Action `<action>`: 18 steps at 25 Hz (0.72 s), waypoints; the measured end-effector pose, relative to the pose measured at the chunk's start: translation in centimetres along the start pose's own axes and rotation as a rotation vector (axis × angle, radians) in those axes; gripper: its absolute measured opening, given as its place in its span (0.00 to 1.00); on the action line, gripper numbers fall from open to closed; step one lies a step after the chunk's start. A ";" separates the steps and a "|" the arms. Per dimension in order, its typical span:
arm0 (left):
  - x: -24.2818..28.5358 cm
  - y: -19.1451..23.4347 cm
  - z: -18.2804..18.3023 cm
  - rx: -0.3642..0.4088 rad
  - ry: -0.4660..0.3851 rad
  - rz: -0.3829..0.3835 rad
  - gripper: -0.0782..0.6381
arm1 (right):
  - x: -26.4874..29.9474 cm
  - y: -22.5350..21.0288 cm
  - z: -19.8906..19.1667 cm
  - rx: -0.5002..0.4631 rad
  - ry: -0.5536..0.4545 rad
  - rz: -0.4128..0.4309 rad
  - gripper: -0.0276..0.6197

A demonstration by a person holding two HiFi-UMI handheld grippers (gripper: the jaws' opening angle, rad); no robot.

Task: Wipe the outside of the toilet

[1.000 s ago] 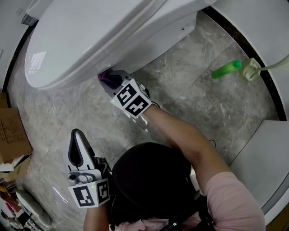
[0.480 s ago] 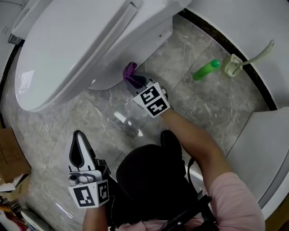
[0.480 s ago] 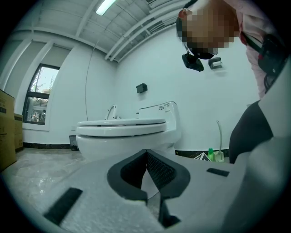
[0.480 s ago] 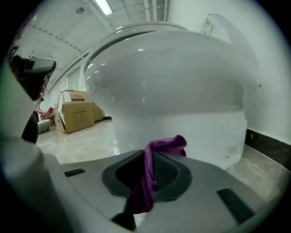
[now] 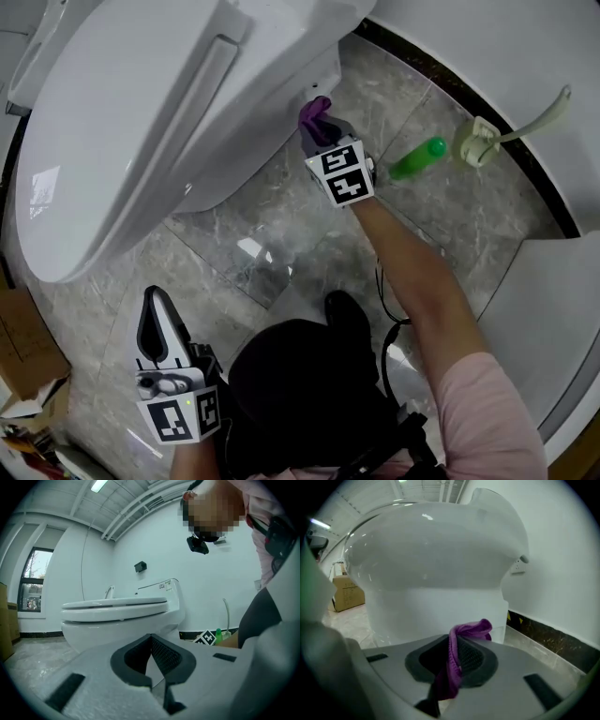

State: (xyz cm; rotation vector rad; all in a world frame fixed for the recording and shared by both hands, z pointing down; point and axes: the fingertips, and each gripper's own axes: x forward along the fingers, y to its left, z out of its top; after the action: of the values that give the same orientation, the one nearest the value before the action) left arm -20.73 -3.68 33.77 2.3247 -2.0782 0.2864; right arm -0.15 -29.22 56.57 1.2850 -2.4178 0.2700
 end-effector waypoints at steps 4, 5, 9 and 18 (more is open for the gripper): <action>0.9 -0.4 -0.7 0.020 0.030 0.001 0.12 | 2.6 -2.1 -1.0 -0.005 0.025 -0.013 0.13; 1.1 -0.5 -0.8 0.026 0.036 -0.001 0.12 | 3.2 -2.3 -1.2 -0.006 0.030 -0.013 0.13; 1.6 -0.4 -1.5 0.038 0.058 0.002 0.12 | 4.9 -2.3 -1.7 -0.001 0.029 -0.007 0.13; 1.9 0.0 -2.0 0.038 0.085 0.017 0.12 | 7.1 -1.2 -1.6 0.022 0.023 0.026 0.13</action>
State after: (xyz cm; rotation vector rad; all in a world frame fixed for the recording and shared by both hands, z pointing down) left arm -20.82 -5.30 36.02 2.2734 -2.0722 0.4199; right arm -2.35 -34.73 61.02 1.2541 -2.4201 0.3176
